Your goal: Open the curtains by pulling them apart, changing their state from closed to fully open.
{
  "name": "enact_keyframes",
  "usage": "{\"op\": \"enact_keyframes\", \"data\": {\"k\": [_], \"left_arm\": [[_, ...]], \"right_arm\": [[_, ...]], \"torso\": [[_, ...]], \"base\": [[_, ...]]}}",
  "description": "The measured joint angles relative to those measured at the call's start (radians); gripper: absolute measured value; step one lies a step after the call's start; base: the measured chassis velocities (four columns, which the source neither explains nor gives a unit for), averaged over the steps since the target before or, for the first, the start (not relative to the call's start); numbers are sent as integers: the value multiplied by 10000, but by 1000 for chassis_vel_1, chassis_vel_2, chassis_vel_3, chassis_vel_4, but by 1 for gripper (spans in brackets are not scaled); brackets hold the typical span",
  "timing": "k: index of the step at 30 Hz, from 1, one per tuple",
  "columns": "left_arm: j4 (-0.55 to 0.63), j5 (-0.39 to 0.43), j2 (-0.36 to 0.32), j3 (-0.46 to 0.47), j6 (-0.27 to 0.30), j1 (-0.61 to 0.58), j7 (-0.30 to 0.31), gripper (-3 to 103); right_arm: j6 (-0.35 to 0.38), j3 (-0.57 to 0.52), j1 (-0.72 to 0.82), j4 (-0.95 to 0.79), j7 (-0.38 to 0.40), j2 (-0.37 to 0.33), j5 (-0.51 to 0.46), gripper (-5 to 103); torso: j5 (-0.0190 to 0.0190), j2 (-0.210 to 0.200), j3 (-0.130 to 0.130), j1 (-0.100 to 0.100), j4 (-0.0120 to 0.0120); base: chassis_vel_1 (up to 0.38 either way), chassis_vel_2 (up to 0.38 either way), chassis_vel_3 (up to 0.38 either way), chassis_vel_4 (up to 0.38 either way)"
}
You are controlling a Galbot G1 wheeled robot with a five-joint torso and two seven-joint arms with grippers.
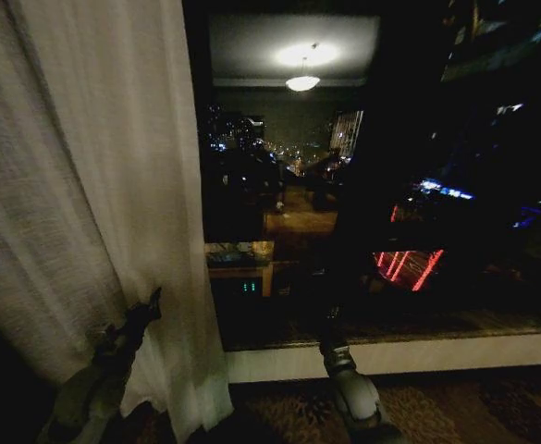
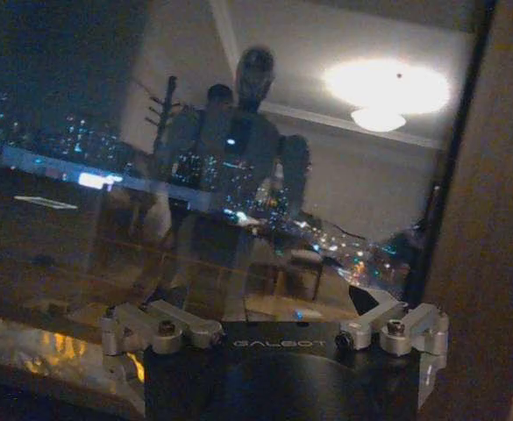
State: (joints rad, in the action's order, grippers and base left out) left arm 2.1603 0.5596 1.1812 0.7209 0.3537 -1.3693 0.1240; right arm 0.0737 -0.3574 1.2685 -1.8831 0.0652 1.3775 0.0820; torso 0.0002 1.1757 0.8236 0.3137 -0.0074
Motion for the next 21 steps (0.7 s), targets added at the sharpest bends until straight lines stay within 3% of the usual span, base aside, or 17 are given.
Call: {"op": "enact_keyframes", "data": {"k": [6, 21], "left_arm": [[-64, -515, 725, -6, -161, -19, -190, 0], [85, -507, 563, 143, -166, -236, -224, 0]], "right_arm": [[39, 2, 75, -89, -10, -132, 0, 100], [81, -23, 8, -112, -84, -147, 43, 100]], "torso": [[-2, -1, 1, 2, -3], [0, 0, 0, 1, -2]], "base": [[0, 0, 0, 0], [0, 0, 0, 0]]}}
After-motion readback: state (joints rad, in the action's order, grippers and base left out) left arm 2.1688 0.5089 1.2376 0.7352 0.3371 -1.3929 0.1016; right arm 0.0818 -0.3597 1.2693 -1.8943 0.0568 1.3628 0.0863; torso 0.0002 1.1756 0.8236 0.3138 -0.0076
